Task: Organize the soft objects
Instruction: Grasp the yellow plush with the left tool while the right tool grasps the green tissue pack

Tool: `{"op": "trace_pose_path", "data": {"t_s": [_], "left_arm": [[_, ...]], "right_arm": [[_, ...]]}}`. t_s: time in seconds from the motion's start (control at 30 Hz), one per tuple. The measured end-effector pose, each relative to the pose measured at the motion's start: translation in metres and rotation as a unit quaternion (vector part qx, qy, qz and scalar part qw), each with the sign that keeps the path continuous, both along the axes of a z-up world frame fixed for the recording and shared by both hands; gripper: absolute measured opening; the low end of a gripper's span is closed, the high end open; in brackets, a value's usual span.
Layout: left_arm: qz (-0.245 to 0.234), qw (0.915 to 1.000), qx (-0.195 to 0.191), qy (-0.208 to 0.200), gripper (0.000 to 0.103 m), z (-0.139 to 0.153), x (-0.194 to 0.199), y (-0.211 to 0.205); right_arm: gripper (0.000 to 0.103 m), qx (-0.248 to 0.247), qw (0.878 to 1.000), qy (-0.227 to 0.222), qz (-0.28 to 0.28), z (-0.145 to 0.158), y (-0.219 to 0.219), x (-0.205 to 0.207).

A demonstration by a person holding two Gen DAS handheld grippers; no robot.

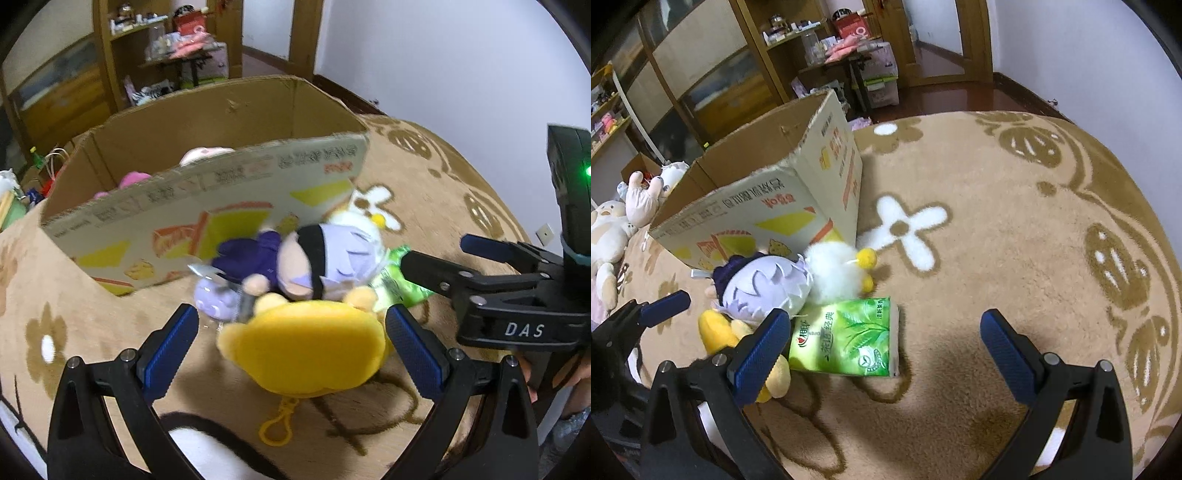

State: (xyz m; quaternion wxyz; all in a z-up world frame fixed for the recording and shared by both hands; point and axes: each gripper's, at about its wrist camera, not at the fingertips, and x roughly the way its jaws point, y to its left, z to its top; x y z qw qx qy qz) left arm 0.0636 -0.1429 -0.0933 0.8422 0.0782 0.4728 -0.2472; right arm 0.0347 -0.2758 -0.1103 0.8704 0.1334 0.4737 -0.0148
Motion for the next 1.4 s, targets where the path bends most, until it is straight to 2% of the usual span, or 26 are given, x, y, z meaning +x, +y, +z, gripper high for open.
{"op": "trace_pose_path", "data": {"t_s": [0.27,0.53,0.67,0.83,1.13,1.33,1.4], "left_arm": [[-0.030,0.9988,0.030,0.026,0.100,-0.019,-0.003,-0.014],[-0.033,0.9981,0.024,0.046,0.100,-0.028,0.000,-0.012],[-0.028,0.9977,0.018,0.059,0.094,-0.032,0.004,-0.009],[-0.029,0.9979,0.016,0.055,0.087,-0.033,0.003,-0.008],[-0.028,0.9981,0.017,0.051,0.083,-0.028,-0.004,-0.002],[-0.036,0.9981,0.028,0.042,0.083,-0.024,-0.012,0.000],[-0.032,0.9982,0.029,0.042,0.083,-0.023,-0.013,0.003]], "right_arm": [[0.103,0.017,0.999,0.030,0.018,-0.015,0.004,0.009],[0.103,0.028,0.997,0.053,0.044,-0.029,0.015,0.018],[0.103,0.024,0.997,0.060,0.048,-0.034,0.019,0.024],[0.103,0.030,0.996,0.067,0.047,-0.040,0.020,0.031],[0.103,0.023,0.996,0.075,0.052,-0.046,0.021,0.035],[0.097,0.021,0.995,0.076,0.053,-0.049,0.022,0.030],[0.091,0.019,0.996,0.075,0.049,-0.049,0.021,0.029]]}}
